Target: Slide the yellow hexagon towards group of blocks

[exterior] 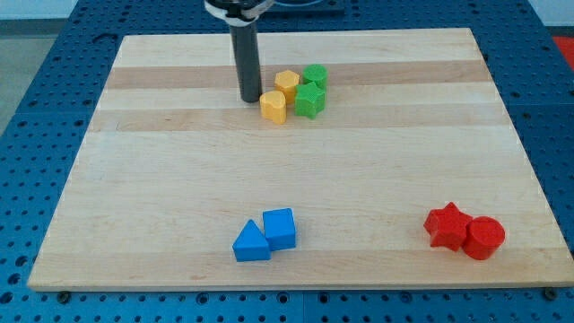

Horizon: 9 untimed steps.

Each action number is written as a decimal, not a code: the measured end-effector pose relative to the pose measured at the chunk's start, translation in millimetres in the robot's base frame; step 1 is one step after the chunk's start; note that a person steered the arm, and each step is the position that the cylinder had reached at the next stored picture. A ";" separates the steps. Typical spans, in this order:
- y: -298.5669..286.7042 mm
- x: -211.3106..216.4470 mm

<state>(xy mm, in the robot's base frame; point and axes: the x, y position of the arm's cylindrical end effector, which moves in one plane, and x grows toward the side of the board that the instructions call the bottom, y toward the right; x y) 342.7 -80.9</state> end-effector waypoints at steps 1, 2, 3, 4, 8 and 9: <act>-19.6 11.6; -30.0 12.3; -33.2 11.7; -35.2 6.7; -35.0 25.2; -39.1 59.2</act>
<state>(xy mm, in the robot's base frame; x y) 401.9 -120.0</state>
